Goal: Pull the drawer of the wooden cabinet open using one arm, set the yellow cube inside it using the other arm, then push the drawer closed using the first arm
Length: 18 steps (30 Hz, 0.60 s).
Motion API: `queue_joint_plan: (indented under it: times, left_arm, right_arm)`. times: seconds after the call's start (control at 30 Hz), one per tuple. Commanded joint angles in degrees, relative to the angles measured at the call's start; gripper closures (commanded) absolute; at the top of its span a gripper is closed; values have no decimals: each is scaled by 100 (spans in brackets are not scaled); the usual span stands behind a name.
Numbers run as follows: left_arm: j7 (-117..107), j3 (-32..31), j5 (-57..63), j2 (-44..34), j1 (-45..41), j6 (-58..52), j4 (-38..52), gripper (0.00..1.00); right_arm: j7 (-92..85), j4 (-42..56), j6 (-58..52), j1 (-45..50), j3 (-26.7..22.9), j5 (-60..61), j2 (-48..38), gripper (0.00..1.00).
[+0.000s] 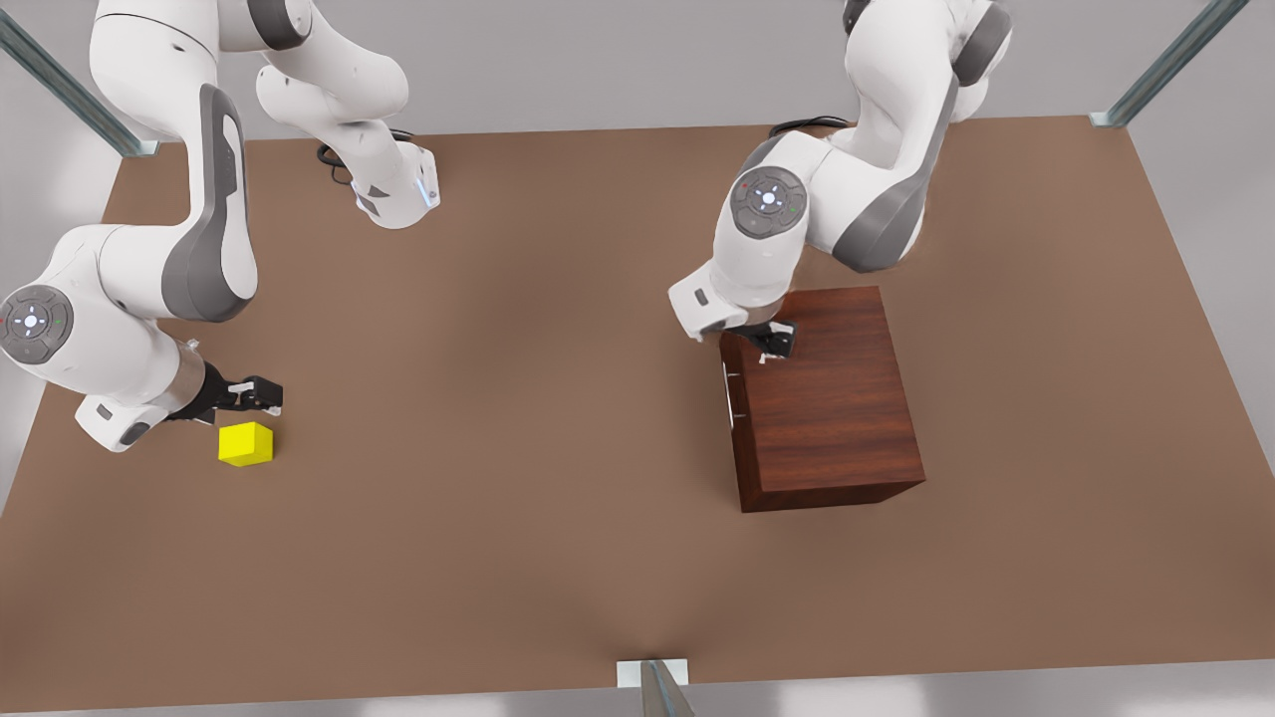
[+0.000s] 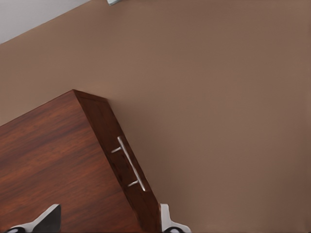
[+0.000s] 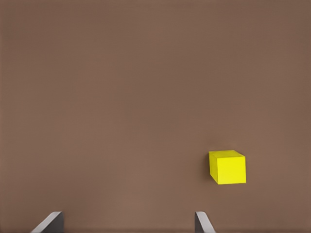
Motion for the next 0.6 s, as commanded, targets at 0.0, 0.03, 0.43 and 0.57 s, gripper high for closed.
queue_joint_plan:
  times: [0.0, 0.03, 0.43, 0.57]
  left_arm:
    - [-4749, -215, -82, 280, -108, 396, 190, 0]
    - [-5084, -224, -82, 552, -196, 440, 348, 0]
    - [-5463, -136, 435, 940, -187, 1460, -679, 0]
    - [-5384, -136, 919, 1037, -143, 1425, -855, 0]
  right_arm:
    - [-47, 3, 12, 0, -2, 5, -2, 0]
    - [-47, 3, 12, 9, 7, 5, -2, 0]
    - [-47, 3, 30, 9, -2, 5, 6, 0]
    - [-47, 3, 30, 9, 7, 5, 6, 0]
